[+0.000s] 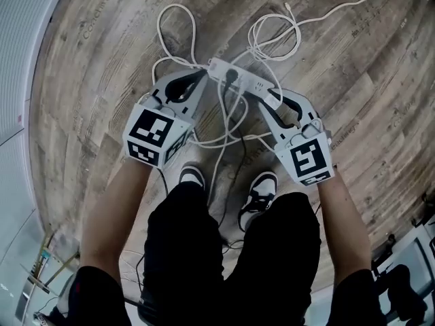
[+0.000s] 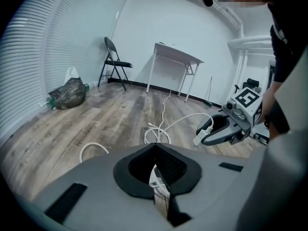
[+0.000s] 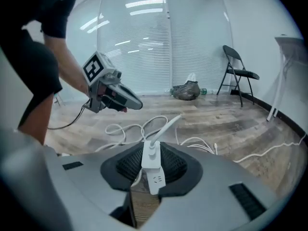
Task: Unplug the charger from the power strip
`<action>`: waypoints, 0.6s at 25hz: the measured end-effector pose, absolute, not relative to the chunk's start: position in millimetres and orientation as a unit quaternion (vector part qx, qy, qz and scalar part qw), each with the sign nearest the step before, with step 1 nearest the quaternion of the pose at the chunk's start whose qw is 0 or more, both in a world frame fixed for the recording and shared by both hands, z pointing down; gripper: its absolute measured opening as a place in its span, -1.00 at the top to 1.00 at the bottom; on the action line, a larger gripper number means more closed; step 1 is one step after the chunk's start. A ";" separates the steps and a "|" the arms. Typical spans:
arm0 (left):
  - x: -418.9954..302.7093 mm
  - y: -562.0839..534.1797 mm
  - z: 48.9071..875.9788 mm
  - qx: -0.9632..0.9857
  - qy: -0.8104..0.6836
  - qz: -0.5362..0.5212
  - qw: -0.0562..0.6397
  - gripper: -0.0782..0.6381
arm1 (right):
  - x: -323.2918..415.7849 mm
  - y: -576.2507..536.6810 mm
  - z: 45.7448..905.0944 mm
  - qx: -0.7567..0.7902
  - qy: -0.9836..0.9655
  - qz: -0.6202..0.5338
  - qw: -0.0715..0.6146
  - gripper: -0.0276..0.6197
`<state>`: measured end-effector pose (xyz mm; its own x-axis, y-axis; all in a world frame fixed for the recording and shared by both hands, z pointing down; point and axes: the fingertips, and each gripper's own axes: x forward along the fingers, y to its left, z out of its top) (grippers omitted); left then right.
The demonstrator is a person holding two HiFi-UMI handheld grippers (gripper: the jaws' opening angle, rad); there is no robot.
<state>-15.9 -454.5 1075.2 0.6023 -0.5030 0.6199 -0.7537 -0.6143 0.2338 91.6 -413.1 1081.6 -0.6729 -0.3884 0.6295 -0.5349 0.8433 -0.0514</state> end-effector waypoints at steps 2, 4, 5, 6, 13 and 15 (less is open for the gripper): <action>-28.3 -451.5 1029.4 0.852 -0.384 0.253 0.249 0.72 | 100.1 -411.8 1038.3 0.273 -0.903 0.176 0.282 0.58; -36.0 -444.3 981.8 0.844 -0.401 0.246 0.256 0.72 | 113.8 -413.1 995.4 0.300 -0.892 0.228 0.251 0.58; -38.1 -440.0 957.6 0.842 -0.407 0.241 0.258 0.72 | 120.7 -414.8 973.7 0.314 -0.886 0.246 0.237 0.58; -39.1 -435.3 933.1 0.842 -0.411 0.238 0.257 0.72 | 126.8 -416.4 951.7 0.327 -0.881 0.259 0.224 0.58; -29.7 -398.8 758.0 0.846 -0.423 0.210 0.249 0.72 | 154.9 -401.9 778.6 0.380 -0.858 0.315 0.140 0.58; -25.2 -387.3 704.3 0.845 -0.429 0.199 0.250 0.72 | 159.6 -385.9 728.5 0.389 -0.853 0.323 0.128 0.58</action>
<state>-25.2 -387.3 704.3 0.5524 -0.6257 0.5508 -0.8246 -0.5068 0.2514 159.6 -385.9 728.5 -0.6649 -0.5809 0.4695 -0.7461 0.4885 -0.4523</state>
